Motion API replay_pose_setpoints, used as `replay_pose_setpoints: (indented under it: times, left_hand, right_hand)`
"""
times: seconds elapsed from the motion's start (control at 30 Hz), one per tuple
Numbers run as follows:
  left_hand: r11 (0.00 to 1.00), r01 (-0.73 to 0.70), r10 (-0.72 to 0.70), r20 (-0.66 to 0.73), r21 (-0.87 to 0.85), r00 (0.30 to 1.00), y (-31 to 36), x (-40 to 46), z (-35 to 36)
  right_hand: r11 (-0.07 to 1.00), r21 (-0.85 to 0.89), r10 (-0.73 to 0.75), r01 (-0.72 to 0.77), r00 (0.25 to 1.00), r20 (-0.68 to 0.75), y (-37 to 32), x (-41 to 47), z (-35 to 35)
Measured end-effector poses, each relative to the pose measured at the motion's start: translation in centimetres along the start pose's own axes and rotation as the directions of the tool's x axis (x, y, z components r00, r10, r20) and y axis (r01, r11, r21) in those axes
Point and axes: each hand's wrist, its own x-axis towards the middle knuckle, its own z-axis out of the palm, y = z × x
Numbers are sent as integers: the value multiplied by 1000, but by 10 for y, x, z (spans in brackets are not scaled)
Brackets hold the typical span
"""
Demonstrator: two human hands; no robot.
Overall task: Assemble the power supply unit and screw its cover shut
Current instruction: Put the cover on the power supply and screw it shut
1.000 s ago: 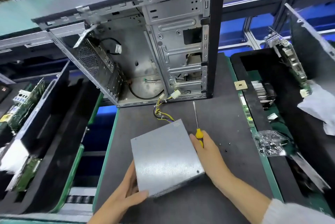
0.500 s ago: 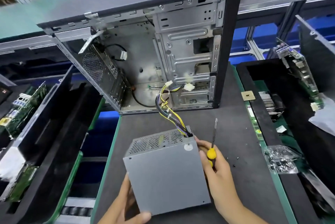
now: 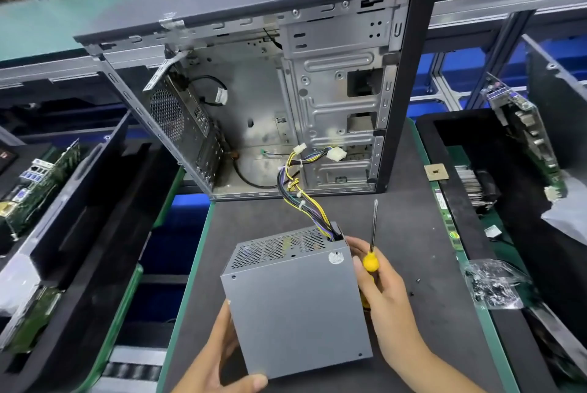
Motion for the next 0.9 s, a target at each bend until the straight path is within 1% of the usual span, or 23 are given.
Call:
replay_pose_setpoints:
  times: [0.17, 0.3, 0.5, 0.6, 0.77, 0.9]
  left_hand:
    - [999, -29, 29, -7, 23, 1000, -1, 0, 2]
    - [999, -34, 34, 3, 12, 999, -1, 2, 1]
    - [997, -74, 74, -1, 31, 997, 5, 2, 2]
    - [995, -93, 94, -7, 28, 996, 9, 1, 3]
    - [994, -100, 100, -15, 38, 995, 16, 1, 5]
    - [996, -79, 80, -24, 45, 996, 15, -2, 5]
  right_hand:
    - [1000, -1, -6, 6, 991, 134, -10, 8, -4]
    - [996, -73, -27, 46, 971, 236, -12, 9, -8]
    - [993, -117, 13, 16, 970, 241, -14, 12, -4]
    - [992, -124, 43, -16, 976, 215, -14, 14, -2]
    - [994, -97, 74, -58, 982, 173, -17, 16, 3]
    - [996, -57, 81, -72, 979, 187, -16, 14, 3]
